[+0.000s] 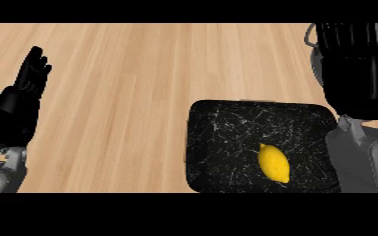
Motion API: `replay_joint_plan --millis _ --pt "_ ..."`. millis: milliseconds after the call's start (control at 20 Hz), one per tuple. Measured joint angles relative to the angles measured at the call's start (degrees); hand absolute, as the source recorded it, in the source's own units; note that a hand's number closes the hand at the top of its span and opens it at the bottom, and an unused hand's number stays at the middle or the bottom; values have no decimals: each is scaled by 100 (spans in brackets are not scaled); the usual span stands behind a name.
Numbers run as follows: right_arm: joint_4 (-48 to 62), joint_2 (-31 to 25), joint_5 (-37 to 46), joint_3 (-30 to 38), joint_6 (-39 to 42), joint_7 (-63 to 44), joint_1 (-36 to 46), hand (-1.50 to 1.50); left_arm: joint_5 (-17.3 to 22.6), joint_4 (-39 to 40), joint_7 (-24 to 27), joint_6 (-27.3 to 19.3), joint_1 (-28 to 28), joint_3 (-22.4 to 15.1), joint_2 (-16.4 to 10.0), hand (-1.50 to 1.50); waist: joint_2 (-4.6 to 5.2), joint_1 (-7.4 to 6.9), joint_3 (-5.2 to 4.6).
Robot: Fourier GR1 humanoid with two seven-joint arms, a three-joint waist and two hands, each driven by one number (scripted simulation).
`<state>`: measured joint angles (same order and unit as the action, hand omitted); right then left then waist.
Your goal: Pick the lemon from the tray and place it in the pot
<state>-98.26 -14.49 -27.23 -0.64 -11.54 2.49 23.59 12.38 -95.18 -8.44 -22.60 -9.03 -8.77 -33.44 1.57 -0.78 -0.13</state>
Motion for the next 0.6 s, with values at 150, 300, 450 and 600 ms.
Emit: replay_joint_plan --millis 150,300,450,600 --pt "61 -289 227 -483 430 -300 -226 150 33 131 -21 181 125 -245 174 0 -68 70 2" --pt "152 -746 699 -1352 1090 -678 -495 150 207 260 -115 536 237 -607 360 0 -67 114 -18" --pt "66 -1373 1845 -1461 853 -407 -595 -150 374 431 -185 758 456 -862 545 0 -133 336 -47" --pt "-334 -1203 2474 -1613 304 424 -1239 -150 551 640 -138 1030 592 -1000 686 0 -165 429 -13"
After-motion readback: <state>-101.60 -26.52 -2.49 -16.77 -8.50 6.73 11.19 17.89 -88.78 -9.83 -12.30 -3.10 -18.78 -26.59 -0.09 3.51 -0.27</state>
